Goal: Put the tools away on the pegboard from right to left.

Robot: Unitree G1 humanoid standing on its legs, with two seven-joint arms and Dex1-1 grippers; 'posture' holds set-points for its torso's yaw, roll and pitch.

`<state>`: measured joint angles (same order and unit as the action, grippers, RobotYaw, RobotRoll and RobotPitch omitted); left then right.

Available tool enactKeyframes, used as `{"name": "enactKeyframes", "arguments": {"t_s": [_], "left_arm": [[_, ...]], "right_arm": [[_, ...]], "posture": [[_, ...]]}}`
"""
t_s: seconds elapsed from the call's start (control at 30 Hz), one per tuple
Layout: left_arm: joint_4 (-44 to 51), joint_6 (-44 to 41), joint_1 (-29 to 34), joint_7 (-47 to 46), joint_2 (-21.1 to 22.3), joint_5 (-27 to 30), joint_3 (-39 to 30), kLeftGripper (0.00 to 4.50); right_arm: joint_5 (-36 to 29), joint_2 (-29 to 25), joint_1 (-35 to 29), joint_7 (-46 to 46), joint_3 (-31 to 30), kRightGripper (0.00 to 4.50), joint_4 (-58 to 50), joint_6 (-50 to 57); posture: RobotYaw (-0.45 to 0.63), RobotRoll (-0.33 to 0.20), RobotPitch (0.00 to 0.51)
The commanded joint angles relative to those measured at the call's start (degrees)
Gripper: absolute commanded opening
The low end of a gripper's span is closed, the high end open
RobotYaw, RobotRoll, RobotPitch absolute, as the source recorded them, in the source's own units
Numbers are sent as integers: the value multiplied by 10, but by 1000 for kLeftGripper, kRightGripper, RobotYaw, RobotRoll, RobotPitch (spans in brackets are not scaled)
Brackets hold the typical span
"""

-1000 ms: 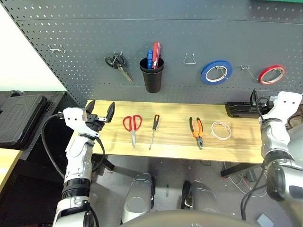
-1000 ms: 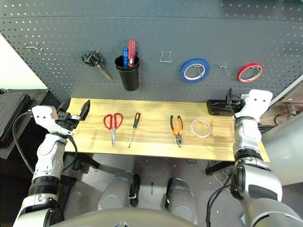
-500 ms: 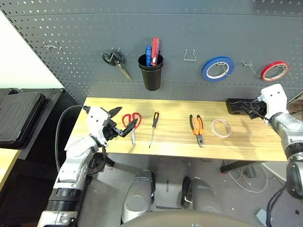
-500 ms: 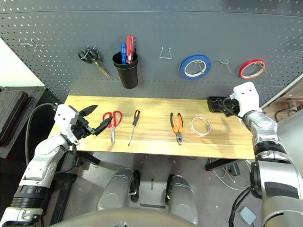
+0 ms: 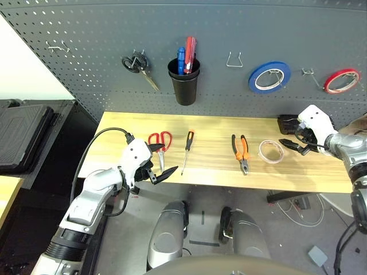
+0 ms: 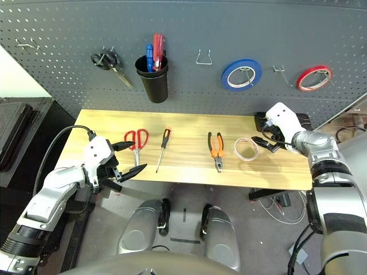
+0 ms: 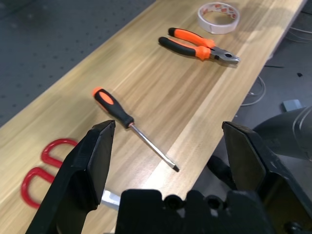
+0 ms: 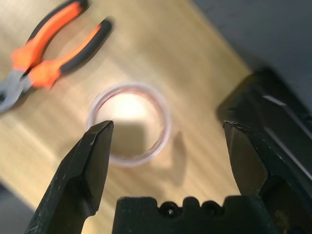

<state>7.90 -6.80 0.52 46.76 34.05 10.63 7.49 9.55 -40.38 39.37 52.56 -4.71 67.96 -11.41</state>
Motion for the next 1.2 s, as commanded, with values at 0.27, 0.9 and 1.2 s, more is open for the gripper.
{"name": "enactKeyframes", "arguments": {"t_s": [0.27,0.9,1.2], "left_arm": [[10,-13,11,11,7,-8,11,4490],[70,-48,41,8,37,0,-7,4500],[90,-62,58,10,45,2,-11,4500]], "right_arm": [[67,25,11,24,-70,4500,52,21],[122,93,19,-74,-105,4093,86,58],[132,106,17,-104,-109,774,88,67]], "posture": [[291,0,202],[341,0,257],[344,0,272]]}}
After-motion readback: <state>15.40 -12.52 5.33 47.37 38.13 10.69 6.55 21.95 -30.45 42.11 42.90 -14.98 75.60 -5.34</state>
